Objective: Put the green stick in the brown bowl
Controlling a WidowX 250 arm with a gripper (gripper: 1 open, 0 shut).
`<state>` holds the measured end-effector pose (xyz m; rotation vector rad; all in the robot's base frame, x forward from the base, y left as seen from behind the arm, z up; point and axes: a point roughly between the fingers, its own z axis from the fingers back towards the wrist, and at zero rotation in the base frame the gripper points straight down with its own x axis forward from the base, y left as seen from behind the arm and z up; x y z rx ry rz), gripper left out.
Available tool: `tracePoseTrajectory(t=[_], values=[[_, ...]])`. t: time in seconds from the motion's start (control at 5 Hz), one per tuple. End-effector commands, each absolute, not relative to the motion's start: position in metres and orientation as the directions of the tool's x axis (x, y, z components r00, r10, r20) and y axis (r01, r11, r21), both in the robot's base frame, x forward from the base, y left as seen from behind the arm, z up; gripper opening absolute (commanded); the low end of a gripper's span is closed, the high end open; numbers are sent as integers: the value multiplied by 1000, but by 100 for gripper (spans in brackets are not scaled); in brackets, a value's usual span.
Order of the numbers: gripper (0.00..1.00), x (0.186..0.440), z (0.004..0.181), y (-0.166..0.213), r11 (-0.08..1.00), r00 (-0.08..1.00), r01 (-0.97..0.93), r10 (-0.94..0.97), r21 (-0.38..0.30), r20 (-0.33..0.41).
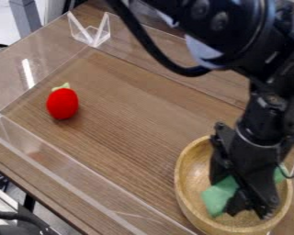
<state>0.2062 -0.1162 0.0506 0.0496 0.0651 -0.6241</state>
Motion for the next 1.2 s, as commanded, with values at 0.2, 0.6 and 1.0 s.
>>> tracePoseTrajectory(t=[0.2,0.6,1.0], values=[[0,204,56,-130,801,802,598,-597,28,-37],[100,196,56,-129,791,791,612,-611,26,-34],[100,196,67,-137,782,783,622,-622,36,-19]])
